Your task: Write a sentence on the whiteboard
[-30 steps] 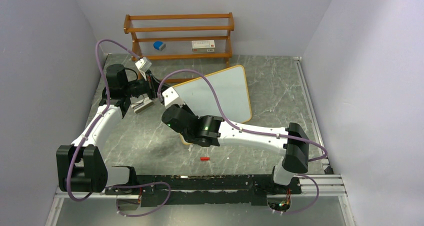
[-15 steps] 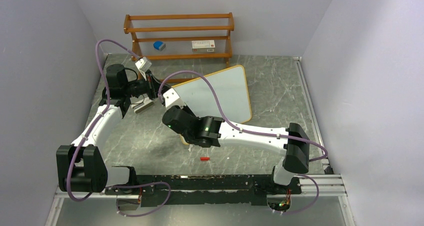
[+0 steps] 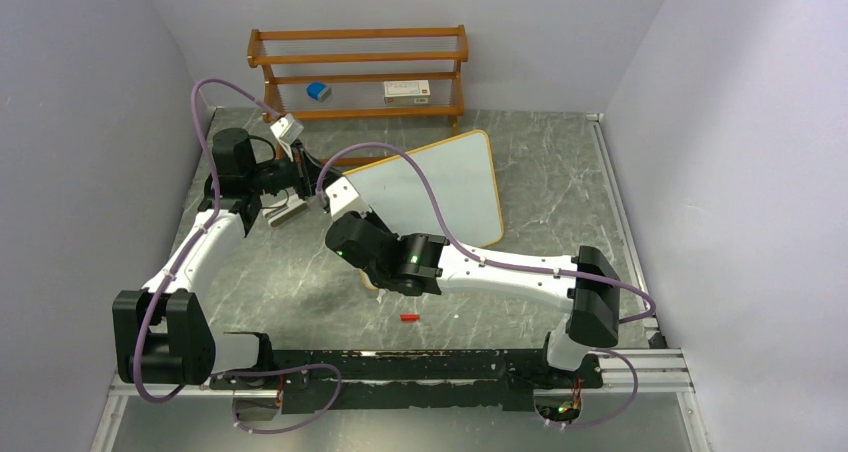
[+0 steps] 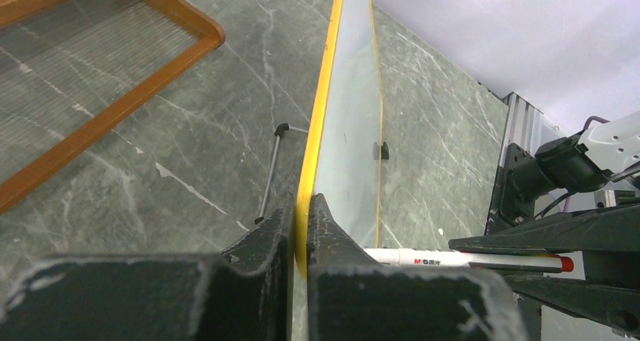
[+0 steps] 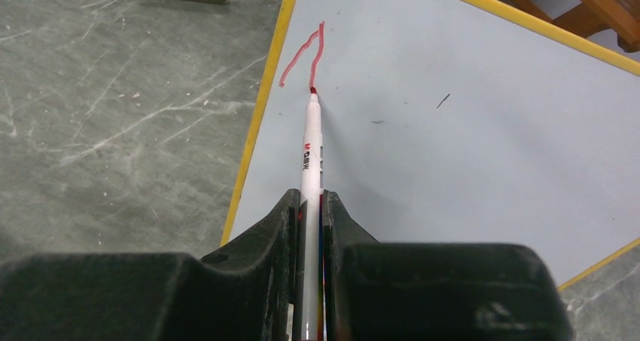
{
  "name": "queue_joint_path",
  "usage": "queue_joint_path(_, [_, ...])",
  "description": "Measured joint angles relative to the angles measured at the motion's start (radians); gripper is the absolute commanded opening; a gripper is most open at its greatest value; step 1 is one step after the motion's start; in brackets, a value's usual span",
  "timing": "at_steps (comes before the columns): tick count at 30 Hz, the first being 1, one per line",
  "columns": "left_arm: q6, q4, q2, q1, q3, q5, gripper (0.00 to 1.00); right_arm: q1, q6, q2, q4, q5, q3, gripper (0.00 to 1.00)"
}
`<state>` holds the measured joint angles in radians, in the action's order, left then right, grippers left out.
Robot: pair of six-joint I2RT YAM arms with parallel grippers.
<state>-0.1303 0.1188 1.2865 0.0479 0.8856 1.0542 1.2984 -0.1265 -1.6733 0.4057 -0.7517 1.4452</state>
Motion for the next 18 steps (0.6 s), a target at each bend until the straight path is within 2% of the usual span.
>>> queue_joint_path(18, [0.0,0.0,0.0,0.0,0.0,-0.002,0.05,-0.011,0.044,0.0,-0.05,-0.019,0.0,0.0])
